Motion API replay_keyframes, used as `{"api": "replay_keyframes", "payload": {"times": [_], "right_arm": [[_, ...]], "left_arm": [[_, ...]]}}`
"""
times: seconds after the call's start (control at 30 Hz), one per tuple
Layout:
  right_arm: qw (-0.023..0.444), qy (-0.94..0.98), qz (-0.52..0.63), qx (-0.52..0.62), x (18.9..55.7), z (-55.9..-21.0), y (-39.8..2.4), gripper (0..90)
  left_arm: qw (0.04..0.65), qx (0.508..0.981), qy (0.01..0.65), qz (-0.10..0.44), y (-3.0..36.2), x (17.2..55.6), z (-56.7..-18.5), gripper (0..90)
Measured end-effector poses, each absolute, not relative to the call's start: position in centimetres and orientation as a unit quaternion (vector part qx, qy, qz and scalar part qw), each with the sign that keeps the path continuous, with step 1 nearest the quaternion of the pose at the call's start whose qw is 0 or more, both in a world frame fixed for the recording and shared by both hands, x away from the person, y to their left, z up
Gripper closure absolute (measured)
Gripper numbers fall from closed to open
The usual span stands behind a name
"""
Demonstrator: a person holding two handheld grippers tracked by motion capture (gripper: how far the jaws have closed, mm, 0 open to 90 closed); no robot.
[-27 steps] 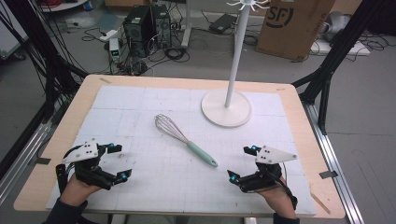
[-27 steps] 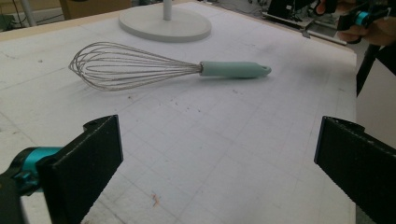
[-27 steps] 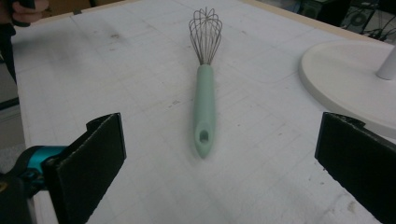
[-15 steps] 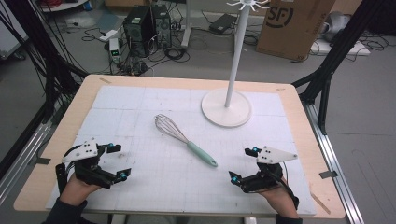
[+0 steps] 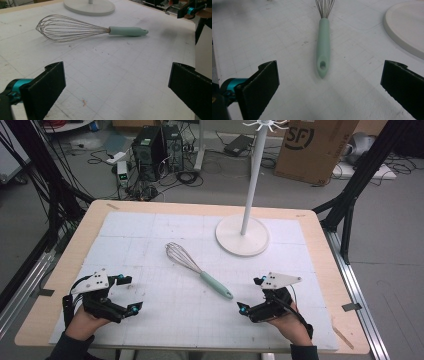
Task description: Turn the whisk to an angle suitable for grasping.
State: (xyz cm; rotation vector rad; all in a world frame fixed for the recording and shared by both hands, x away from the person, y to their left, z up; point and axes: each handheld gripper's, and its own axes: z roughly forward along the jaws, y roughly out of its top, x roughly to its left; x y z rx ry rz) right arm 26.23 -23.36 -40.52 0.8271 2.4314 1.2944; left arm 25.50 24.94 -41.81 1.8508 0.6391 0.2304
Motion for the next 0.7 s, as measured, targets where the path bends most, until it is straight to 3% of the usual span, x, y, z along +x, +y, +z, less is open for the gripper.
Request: {"api": "replay_keyframes", "payload": {"times": [0.7], "right_arm": [[0.099,0.873,0.402,0.257,28.8,-39.9,-20.9,0.4]], "left_arm": [[0.553,0.787,0.257,0.095,24.6,25.3,-41.4,1.7]]}}
